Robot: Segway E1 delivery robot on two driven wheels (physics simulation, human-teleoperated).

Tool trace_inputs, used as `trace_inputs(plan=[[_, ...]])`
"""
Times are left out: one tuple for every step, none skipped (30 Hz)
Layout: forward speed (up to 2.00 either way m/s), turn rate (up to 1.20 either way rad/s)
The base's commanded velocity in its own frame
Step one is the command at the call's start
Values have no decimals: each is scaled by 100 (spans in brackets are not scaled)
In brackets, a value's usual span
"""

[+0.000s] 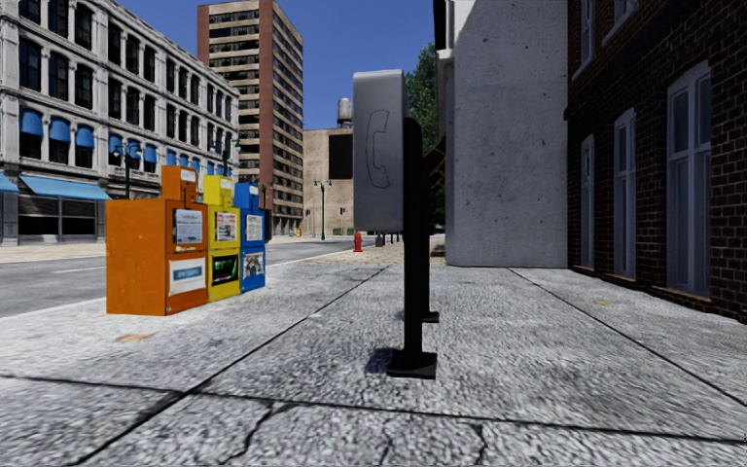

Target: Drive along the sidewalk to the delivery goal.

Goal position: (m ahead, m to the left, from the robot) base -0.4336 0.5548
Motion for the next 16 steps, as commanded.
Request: trace_inputs(plan=[[0,0],[0,0],[0,0],[0,0],[0,0],[0,0],[0,0],[0,0],[0,0],[0,0],[0,0],[0,0],[0,0],[0,0],[0,0],[0,0]])
